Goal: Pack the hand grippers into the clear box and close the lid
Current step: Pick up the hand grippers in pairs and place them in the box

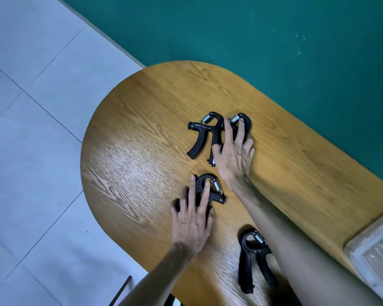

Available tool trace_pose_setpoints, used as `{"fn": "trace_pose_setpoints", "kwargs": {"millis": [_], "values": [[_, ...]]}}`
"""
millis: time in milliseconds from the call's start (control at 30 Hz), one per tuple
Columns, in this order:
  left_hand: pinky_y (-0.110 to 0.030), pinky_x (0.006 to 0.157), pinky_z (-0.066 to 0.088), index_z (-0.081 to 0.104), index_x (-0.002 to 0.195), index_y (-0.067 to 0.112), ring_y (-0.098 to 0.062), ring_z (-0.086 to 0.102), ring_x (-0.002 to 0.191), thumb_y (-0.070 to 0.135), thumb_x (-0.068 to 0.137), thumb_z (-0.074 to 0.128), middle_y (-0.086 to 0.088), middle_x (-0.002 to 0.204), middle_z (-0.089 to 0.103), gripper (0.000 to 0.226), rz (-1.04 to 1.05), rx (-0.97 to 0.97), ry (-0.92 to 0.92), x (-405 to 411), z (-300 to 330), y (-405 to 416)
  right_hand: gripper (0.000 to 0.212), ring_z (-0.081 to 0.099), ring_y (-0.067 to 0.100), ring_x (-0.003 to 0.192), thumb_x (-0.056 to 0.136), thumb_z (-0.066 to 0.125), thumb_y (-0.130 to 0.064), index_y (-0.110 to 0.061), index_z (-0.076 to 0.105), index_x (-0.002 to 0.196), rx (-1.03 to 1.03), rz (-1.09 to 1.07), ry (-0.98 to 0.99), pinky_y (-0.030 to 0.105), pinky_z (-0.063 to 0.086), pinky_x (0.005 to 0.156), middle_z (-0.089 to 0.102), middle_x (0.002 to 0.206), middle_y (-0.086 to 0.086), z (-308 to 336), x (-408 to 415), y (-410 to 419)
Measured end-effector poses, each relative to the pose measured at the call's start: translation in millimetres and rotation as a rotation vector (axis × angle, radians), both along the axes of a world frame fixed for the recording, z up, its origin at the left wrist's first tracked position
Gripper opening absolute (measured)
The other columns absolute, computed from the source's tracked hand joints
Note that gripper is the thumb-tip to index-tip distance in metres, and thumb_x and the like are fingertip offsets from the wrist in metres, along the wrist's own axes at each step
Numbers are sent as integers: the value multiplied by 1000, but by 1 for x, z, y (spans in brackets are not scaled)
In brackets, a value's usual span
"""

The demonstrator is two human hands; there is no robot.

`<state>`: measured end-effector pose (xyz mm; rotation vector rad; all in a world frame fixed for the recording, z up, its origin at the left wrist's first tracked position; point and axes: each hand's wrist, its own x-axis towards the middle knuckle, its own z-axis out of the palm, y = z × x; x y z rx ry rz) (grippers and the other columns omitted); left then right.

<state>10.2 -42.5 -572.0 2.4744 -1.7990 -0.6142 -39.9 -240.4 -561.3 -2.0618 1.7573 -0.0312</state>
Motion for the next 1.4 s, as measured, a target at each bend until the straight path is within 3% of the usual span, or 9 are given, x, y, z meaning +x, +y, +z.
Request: {"fn": "trace_pose_setpoints", "kwargs": {"millis": [133,400,700,800,900,1033,1167,1300,1400], "values": [[-61,96,48,-6,163,26,-36,50,129,53,101,38,-16,169,-8,81,-24,40,-3,1,-1,-2,72,42,34,119,97,52,-28,-37,16,159,-41,18,40,40,33,85,11,168,9,-2,-8,4],[-59,104,40,-30,155,28,-39,41,130,52,99,39,-18,158,-41,92,-80,186,8,4,11,-7,78,37,28,109,93,63,-16,-38,24,158,-57,-30,-35,37,31,85,13,169,6,3,-26,14],[-53,100,41,-35,150,37,-31,39,116,46,102,41,-11,156,-46,91,-129,237,-48,1,32,-10,82,29,27,109,92,63,-20,-42,19,158,29,-77,-34,41,33,90,-7,169,6,14,-75,69],[-50,102,40,-35,150,39,-28,36,119,46,102,38,-8,155,-49,87,-85,259,-44,-2,42,-5,80,28,26,108,93,63,-20,-42,21,157,29,-81,-21,44,35,92,-12,169,2,27,-86,91],[-50,101,42,-35,150,39,-29,36,122,44,103,37,-6,155,-49,87,-49,233,-25,-4,53,5,74,28,26,111,94,61,-21,-44,27,156,25,-90,22,38,31,89,-17,168,-1,45,-94,115],[-53,102,42,-38,148,38,-30,37,124,46,103,37,-8,155,-49,87,-127,196,-49,-5,78,17,66,32,31,110,92,63,-18,-41,40,150,19,-106,43,45,37,89,-8,169,5,67,-101,155],[-54,108,37,-39,147,40,-31,32,131,45,105,35,-6,153,-51,85,-216,163,-60,-7,111,24,68,31,26,105,92,61,-18,-43,37,151,-13,-107,59,41,34,86,-6,169,7,93,-106,191],[-40,94,37,-31,152,38,-24,37,113,48,106,32,-9,154,-49,79,-280,94,-126,-12,150,28,69,35,30,107,90,67,-18,-39,41,151,-90,-177,56,46,41,86,3,169,9,134,-109,217],[-37,85,37,-34,150,40,-22,36,102,53,106,27,-12,156,-45,76,-317,38,-170,-22,179,38,67,36,32,108,92,66,-17,-38,41,151,-132,-211,49,46,41,86,4,169,10,163,-116,234]]}}
